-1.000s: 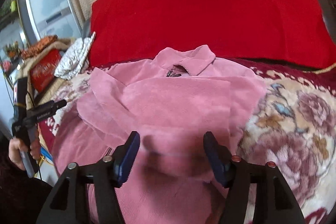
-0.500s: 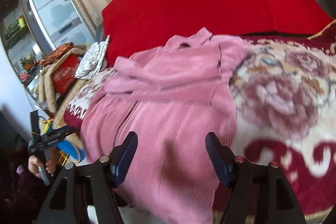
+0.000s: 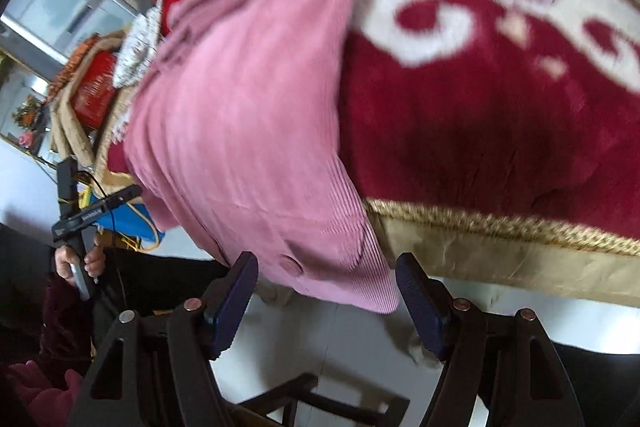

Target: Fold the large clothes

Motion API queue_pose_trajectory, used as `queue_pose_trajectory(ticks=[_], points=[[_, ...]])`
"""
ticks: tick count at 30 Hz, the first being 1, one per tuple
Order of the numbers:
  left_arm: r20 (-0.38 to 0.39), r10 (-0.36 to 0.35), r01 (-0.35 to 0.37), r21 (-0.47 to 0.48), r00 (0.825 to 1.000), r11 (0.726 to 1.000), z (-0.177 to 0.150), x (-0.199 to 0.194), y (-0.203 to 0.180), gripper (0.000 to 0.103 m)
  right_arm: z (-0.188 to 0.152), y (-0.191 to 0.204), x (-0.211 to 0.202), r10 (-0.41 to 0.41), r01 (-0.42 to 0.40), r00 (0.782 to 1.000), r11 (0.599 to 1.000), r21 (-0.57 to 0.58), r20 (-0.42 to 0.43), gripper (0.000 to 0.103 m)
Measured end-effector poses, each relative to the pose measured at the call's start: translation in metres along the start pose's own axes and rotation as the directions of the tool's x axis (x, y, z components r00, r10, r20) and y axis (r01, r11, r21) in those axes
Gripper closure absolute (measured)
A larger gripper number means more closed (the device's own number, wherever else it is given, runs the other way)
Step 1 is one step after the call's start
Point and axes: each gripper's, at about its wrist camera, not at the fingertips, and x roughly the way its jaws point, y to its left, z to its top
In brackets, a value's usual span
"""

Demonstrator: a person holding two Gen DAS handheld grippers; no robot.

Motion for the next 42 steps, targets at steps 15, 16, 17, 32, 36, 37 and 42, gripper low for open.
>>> queue_pose_trajectory(ticks=[15,16,17,32,36,37,42], points=[[-0.08,-0.07,0.071,0.014,0.994,0.997,-0.004,0.038,-0.002,0.065,0.008,0.01,0.053,-0.036,0.036,0.999,0.999,0.008,-0.024,0.028],[-0.077,-0.083,0.084,0.01,0.994,0.996,-0.005,0.039,-0.001,0.083,0.005,0.015,0.05,0.007,-0.007,1.0,1.0,0.007,-0.013,0.035],[-0.069,-0.108,0.108,-0.003,0.992,0.994,-0.004,0.038,0.001,0.087,0.002,0.019,0.045,0.045,-0.045,0.999,0.999,-0.006,-0.006,0.035],[-0.053,-0.118,0.117,-0.014,0.992,0.993,-0.006,0.053,0.008,0.093,0.004,0.047,0.052,0.081,-0.081,0.997,0.996,-0.021,0.005,0.068],[-0.015,-0.144,0.143,-0.011,0.99,0.99,-0.005,0.042,0.014,0.098,0.003,0.07,0.024,0.122,-0.117,0.991,0.989,-0.089,0.058,0.076],[0.007,-0.162,0.162,-0.003,0.987,0.987,-0.005,0.037,0.012,0.098,0.004,0.076,0.015,0.144,-0.135,0.987,0.985,-0.111,0.078,0.077],[0.127,-0.314,0.312,0.037,0.941,0.949,-0.001,0.0,0.008,0.099,0.016,0.104,-0.022,0.249,-0.214,0.954,0.956,-0.2,0.167,0.078]])
